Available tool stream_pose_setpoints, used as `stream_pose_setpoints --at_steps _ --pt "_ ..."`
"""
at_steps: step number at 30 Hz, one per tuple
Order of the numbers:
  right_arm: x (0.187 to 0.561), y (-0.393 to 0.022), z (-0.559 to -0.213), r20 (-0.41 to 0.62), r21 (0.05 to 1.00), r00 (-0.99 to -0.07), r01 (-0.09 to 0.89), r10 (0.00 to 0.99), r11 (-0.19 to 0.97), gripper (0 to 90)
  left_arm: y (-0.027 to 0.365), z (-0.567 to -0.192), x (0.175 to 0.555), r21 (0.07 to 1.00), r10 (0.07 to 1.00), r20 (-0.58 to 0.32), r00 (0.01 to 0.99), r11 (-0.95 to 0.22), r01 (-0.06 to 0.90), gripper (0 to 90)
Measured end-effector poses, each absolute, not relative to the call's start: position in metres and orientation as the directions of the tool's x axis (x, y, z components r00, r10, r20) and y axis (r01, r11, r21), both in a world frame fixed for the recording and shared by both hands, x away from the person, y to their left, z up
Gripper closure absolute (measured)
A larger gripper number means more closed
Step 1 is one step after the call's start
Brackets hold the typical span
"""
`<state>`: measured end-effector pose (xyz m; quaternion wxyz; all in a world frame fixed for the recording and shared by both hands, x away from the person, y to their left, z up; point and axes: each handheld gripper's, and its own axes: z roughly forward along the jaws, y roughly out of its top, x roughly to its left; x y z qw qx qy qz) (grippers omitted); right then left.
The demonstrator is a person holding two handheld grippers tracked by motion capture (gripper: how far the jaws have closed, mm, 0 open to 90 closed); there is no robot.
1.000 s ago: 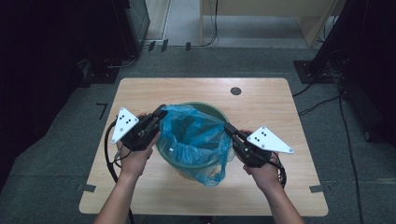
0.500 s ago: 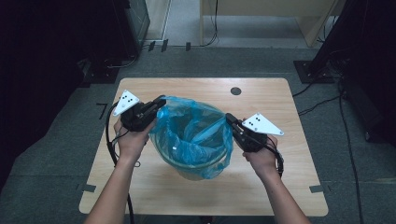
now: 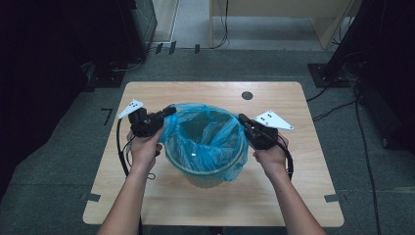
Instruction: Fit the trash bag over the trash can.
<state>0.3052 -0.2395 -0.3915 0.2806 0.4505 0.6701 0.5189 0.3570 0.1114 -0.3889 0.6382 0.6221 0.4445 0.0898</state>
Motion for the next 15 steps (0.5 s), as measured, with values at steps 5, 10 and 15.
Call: stream_pose_setpoints --at_steps 5,10,15 --pt "0.307 -0.241 -0.394 0.093 0.947 -0.454 0.315 0.886 0.062 90.0 0.113 -0.405 0.356 0.857 0.663 -0.485 0.571 0.227 0.463 90.0" --pt "0.306 -0.244 -0.400 0.126 0.946 -0.465 0.322 0.876 0.035 90.0 0.111 -0.418 0.352 0.845 0.654 -0.511 0.558 0.262 0.467 90.0" --pt "0.307 -0.245 -0.407 0.184 0.940 -0.470 0.340 0.863 -0.016 90.0 0.108 -0.425 0.353 0.826 0.648 -0.531 0.546 0.252 0.504 90.0"
